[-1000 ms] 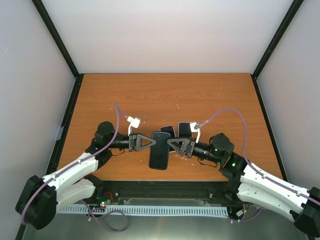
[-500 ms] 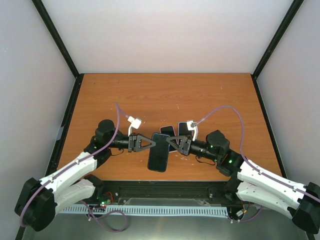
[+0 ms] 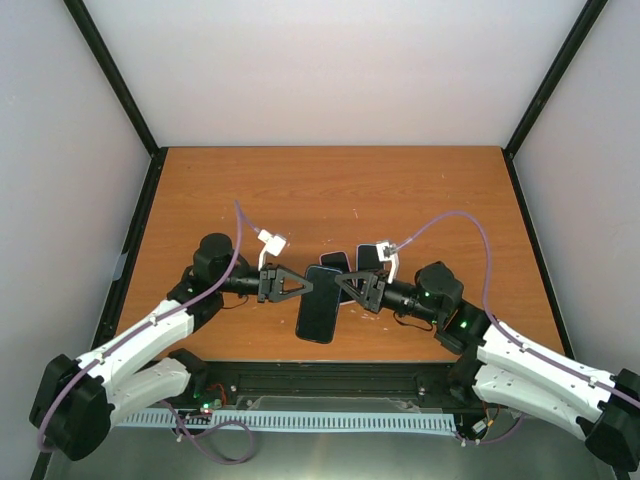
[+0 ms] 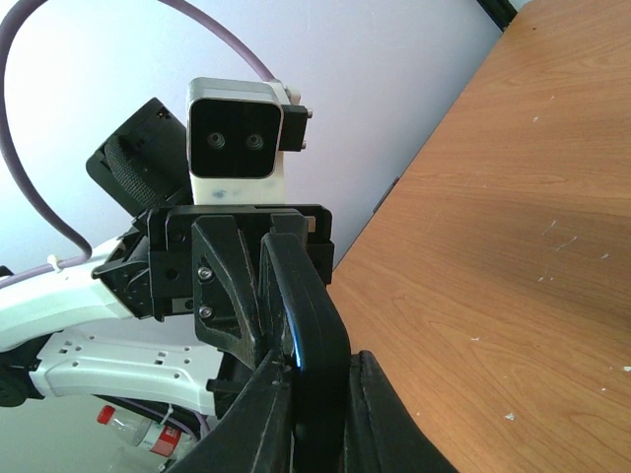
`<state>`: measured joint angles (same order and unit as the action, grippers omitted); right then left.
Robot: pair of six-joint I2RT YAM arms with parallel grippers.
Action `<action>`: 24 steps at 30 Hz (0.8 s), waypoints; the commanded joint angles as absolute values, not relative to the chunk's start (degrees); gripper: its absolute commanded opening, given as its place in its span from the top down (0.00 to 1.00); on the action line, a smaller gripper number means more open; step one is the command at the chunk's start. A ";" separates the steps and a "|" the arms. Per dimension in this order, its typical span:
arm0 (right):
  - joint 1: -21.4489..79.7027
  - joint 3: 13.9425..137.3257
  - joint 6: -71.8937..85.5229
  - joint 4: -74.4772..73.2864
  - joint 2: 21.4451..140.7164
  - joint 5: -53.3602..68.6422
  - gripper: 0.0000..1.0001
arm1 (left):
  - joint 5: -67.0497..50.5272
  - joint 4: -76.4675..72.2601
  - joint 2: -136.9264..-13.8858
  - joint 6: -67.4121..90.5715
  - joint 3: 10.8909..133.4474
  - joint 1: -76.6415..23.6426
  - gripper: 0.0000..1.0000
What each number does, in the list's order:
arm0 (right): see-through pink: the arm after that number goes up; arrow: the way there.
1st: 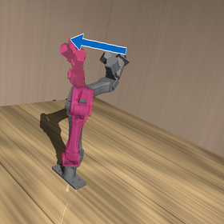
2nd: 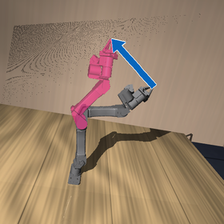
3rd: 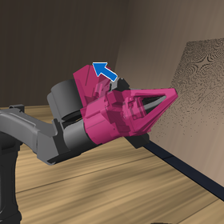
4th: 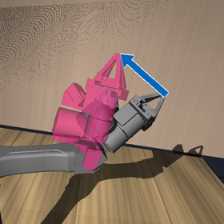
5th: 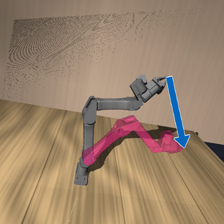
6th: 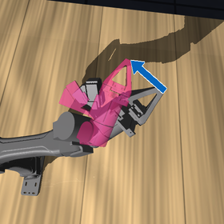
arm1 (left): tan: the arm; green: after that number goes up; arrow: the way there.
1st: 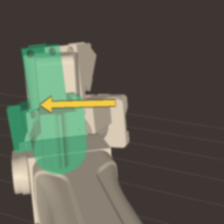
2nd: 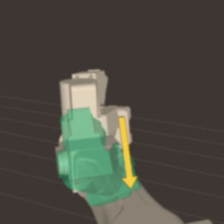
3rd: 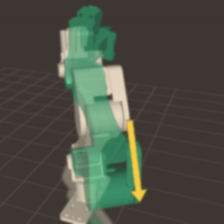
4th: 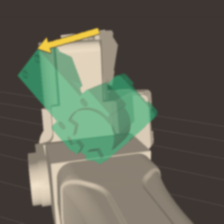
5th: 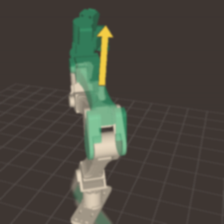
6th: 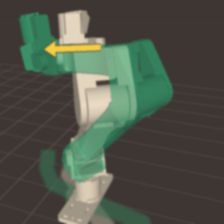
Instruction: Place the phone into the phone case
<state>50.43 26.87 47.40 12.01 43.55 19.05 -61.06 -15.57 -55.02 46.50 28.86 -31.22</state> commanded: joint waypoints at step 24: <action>50.88 18.36 51.10 29.35 46.89 33.00 0.97 | -49.93 -10.45 -54.22 44.04 36.04 -30.94 0.70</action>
<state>50.50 17.85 52.88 26.81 47.72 30.04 -52.38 -13.28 -54.52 47.83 32.16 -31.07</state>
